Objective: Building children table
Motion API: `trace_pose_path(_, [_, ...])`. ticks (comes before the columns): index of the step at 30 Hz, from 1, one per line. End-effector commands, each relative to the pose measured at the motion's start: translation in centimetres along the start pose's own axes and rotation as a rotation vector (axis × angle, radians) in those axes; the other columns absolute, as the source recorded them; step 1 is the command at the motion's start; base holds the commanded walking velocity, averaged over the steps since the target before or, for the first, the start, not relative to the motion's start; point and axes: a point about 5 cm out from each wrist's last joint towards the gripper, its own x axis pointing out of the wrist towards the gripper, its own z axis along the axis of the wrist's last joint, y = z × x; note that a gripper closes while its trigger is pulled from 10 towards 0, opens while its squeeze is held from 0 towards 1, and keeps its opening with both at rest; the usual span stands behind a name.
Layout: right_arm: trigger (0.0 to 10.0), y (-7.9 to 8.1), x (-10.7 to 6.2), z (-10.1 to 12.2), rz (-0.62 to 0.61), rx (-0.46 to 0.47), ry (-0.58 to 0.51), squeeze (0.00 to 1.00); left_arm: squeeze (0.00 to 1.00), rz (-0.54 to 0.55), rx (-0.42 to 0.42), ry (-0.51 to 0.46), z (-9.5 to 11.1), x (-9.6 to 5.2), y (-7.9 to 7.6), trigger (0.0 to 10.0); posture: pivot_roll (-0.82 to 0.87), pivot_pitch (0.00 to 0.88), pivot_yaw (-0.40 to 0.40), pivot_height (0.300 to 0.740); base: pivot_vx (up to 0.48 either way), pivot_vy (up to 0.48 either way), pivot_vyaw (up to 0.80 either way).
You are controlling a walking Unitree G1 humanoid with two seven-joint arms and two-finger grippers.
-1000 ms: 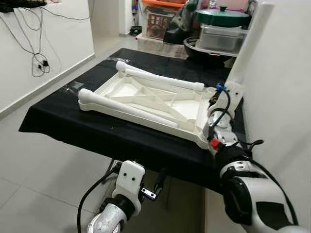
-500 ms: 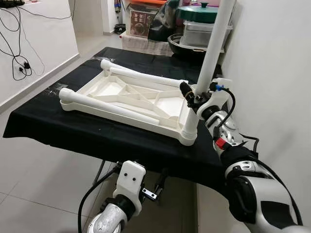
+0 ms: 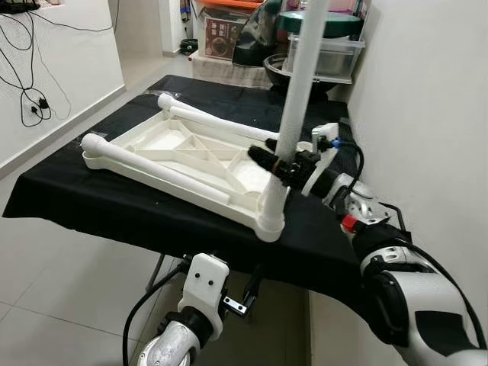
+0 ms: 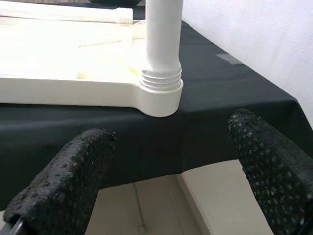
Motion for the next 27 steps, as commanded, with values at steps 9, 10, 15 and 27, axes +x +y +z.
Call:
trace_pose_path(9, [0.0,0.0,1.4,-1.8,-0.206,-0.147,0.138,0.00,0.00,0.002,0.006,0.005,0.0,-0.1,0.1,10.0,0.10,0.031,-0.105,0.740,0.000,0.000,0.00])
trace_pose_path(10, [0.0,0.0,1.4,-1.8,-0.206,-0.147,0.138,0.00,0.00,0.002,0.006,0.005,0.0,-0.1,0.1,10.0,0.10,0.031,-0.105,0.740,0.000,0.000,0.00])
trace_pose_path(15, [0.0,-1.6,0.5,-1.3,-0.462,-0.171,0.128,0.00,0.00,0.000,0.005,0.005,-0.1,0.0,0.1,10.0,0.10,0.034,-0.104,0.740,0.000,0.000,0.00])
trace_pose_path(27, [0.0,-5.3,-5.6,-2.1,-1.363,-0.161,0.194,0.00,0.00,-0.005,0.010,0.007,-0.1,0.2,0.1,10.0,0.09,0.032,-0.099,0.740,0.000,0.000,0.00])
